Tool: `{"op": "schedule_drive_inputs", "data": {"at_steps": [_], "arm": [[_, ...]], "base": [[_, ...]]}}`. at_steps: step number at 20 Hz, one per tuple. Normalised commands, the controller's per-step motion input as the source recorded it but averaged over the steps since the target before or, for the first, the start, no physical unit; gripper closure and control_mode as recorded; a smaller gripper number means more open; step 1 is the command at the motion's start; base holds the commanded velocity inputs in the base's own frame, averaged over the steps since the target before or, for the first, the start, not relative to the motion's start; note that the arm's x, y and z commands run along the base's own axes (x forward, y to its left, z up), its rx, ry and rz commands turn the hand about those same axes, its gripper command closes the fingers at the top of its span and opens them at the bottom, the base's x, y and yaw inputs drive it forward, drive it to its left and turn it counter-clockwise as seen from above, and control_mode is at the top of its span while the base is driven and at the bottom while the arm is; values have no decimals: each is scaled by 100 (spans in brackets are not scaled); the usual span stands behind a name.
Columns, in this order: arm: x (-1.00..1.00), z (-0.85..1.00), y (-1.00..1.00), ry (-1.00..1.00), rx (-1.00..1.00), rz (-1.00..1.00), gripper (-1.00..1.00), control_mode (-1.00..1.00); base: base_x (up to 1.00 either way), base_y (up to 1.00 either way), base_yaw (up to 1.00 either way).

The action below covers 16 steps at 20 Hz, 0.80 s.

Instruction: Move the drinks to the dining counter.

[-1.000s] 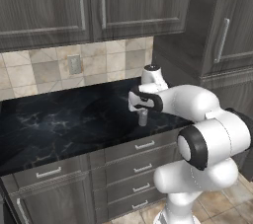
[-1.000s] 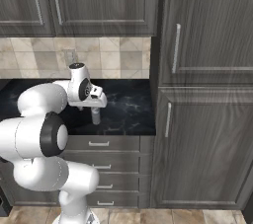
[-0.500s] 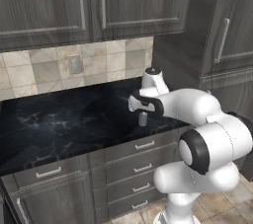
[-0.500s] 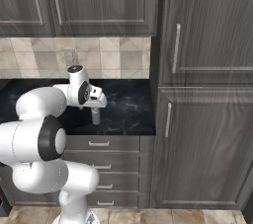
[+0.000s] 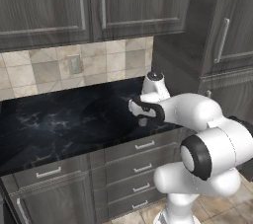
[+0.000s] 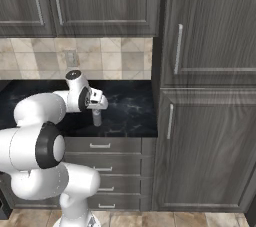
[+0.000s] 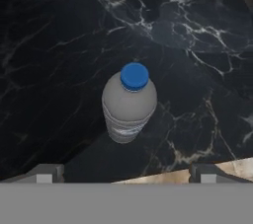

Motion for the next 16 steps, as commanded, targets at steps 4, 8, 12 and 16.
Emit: {"op": "schedule_drive_inputs", "data": {"at_steps": [4,8,12,16], "arm": [[0,0,0,-12,0,0,-100,-100],[0,-1,0,-9,0,0,-100,-100],[0,0,0,-5,0,0,-100,-100],[0,0,0,-2,0,0,-100,-100]], "base": [[0,0,0],[0,0,0],[0,0,0],[0,0,0]]}}
